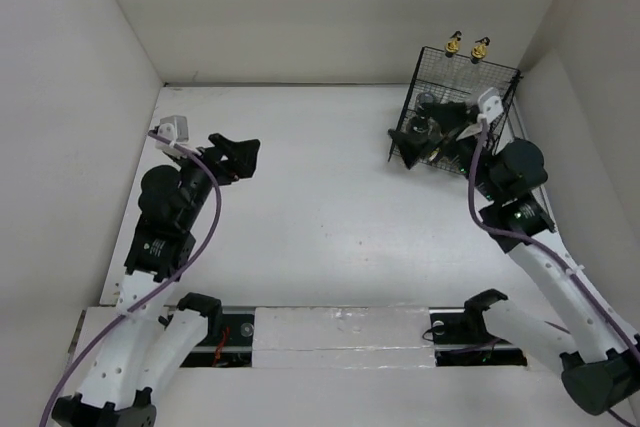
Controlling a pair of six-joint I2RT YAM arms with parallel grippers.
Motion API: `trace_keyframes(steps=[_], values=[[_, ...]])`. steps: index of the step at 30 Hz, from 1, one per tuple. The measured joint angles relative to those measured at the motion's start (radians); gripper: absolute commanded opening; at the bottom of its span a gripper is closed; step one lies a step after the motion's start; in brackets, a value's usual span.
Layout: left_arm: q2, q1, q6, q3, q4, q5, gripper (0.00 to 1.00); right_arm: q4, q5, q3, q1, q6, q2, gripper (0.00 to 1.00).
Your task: Organize the condiment bottles
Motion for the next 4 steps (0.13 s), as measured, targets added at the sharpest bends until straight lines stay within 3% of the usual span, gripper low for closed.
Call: trace_keyframes(steps=[4], values=[[-0.040, 0.000, 0.000, 0.000, 0.001, 0.000, 1.00, -0.022, -0.083, -0.010, 0.164, -0.023, -0.003, 1.00]])
